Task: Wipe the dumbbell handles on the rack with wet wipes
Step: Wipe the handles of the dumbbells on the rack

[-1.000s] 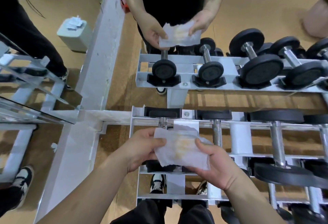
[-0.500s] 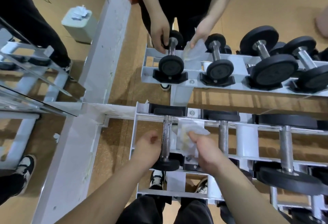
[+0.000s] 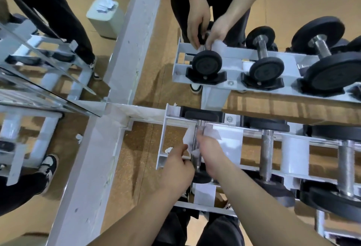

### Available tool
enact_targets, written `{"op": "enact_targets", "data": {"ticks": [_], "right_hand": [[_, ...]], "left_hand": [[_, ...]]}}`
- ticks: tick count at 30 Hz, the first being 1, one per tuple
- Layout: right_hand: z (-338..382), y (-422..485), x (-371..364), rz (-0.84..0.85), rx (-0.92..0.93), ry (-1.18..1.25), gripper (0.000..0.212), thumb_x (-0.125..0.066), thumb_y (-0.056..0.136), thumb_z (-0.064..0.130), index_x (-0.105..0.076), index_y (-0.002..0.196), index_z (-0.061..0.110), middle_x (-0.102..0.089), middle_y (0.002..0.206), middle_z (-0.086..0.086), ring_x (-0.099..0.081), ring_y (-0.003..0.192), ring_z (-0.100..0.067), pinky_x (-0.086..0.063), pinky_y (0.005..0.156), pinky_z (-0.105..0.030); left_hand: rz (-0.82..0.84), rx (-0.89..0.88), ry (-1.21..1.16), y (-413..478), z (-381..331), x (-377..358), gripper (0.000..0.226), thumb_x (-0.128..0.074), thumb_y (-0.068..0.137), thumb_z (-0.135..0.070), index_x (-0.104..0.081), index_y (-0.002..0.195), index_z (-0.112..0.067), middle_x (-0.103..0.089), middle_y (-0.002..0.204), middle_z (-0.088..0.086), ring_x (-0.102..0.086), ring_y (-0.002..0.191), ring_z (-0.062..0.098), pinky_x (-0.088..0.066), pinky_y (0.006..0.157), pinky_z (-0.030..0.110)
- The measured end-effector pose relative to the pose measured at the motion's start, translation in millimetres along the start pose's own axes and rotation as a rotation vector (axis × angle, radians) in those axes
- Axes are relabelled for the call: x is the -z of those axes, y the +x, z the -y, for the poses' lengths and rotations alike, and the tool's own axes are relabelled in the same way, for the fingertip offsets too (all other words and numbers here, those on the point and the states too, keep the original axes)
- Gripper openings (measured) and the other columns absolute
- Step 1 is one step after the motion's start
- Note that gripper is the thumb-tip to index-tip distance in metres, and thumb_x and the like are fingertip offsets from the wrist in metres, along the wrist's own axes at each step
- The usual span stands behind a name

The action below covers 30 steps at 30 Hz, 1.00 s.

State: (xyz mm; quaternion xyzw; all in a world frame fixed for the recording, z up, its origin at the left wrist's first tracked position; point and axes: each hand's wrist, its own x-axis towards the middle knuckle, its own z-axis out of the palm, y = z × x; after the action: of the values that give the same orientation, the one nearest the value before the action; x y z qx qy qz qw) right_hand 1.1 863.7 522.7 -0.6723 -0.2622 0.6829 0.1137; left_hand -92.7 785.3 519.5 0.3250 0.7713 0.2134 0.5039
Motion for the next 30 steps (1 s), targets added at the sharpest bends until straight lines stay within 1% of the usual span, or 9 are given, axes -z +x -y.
{"op": "enact_targets", "data": {"ticks": [2,5,9,11,13,17,21,25,30], "right_hand": [[-17,-12,-3,0.01,-0.097,-0.046,0.04,-0.046,0.109,0.042,-0.067,0.094,0.012,-0.07,0.094,-0.011,-0.065,0.088,-0.029,-0.056,0.092,-0.043],[-8,-12,5,0.031,-0.141,-0.009,0.044,-0.048,0.107,0.041,-0.071,0.096,0.006,-0.074,0.094,-0.018,-0.067,0.084,-0.035,-0.054,0.077,-0.038],[26,15,12,-0.014,0.01,0.142,0.029,-0.055,0.096,0.022,-0.071,0.099,-0.001,-0.075,0.108,-0.024,-0.068,0.091,-0.036,-0.054,0.088,-0.042],[26,15,7,-0.026,0.043,0.086,0.024,-0.054,0.102,0.022,-0.069,0.111,0.005,-0.074,0.11,-0.017,-0.067,0.097,-0.029,-0.053,0.092,-0.041],[4,6,-4,-0.015,0.02,-0.069,0.025,-0.05,0.106,0.026,-0.057,0.122,0.009,-0.068,0.101,-0.015,-0.063,0.093,-0.025,-0.049,0.083,-0.039],[-41,-12,-23,0.013,-0.013,-0.226,0.043,-0.051,0.1,0.032,-0.045,0.131,0.003,-0.066,0.118,-0.017,-0.07,0.099,-0.027,-0.061,0.082,-0.043],[0,-2,-11,-0.04,-0.004,-0.106,0.031,-0.048,0.105,0.025,-0.056,0.126,0.004,-0.055,0.088,-0.006,-0.054,0.076,-0.019,-0.042,0.067,-0.029],[35,-1,-4,-0.044,0.121,-0.068,0.021,-0.051,0.105,0.022,-0.057,0.086,0.015,-0.051,0.078,0.001,-0.048,0.063,-0.011,-0.041,0.055,-0.026],[-9,-47,-13,0.057,0.069,-0.185,0.007,-0.046,0.108,0.018,-0.041,0.106,0.014,-0.048,0.089,-0.003,-0.063,0.082,-0.01,-0.054,0.076,-0.022]], "left_hand": [[0.004,0.01,-0.005,2,2,2,0.056,-0.048,0.097,-0.005,-0.049,0.149,-0.028,-0.061,0.136,-0.006,-0.062,0.114,0.011,-0.051,0.088,0.022],[0.044,-0.007,0.034,1,3,4,0.055,-0.048,0.098,-0.004,-0.049,0.148,-0.026,-0.061,0.126,-0.008,-0.063,0.101,0.002,-0.047,0.075,0.012],[0.037,-0.091,0.139,-2,3,5,0.056,-0.046,0.095,-0.002,-0.052,0.147,-0.021,-0.052,0.148,-0.003,-0.057,0.126,0.016,-0.05,0.102,0.03],[0.04,-0.107,0.163,-2,3,6,0.055,-0.046,0.096,-0.004,-0.051,0.147,-0.022,-0.05,0.149,-0.004,-0.057,0.126,0.017,-0.051,0.103,0.033],[0.051,-0.094,0.161,-2,4,7,0.055,-0.047,0.096,-0.005,-0.05,0.148,-0.024,-0.053,0.146,-0.003,-0.059,0.122,0.017,-0.053,0.095,0.029],[0.039,-0.044,0.057,-6,9,5,0.052,-0.055,0.098,-0.008,-0.05,0.147,-0.025,-0.067,0.121,-0.004,-0.067,0.094,0.005,-0.046,0.064,0.009],[-0.057,-0.028,0.043,-15,6,14,0.057,-0.046,0.097,-0.003,-0.049,0.146,-0.032,-0.056,0.142,-0.009,-0.067,0.112,0.017,-0.056,0.087,0.027],[-0.06,-0.03,0.039,-17,4,20,0.055,-0.043,0.1,-0.007,-0.047,0.148,-0.034,-0.049,0.149,-0.01,-0.069,0.094,0.013,-0.048,0.064,0.016],[-0.047,-0.087,0.116,-15,3,16,0.057,-0.044,0.096,-0.004,-0.054,0.142,-0.036,-0.055,0.143,-0.011,-0.064,0.114,0.017,-0.056,0.094,0.037]]}}
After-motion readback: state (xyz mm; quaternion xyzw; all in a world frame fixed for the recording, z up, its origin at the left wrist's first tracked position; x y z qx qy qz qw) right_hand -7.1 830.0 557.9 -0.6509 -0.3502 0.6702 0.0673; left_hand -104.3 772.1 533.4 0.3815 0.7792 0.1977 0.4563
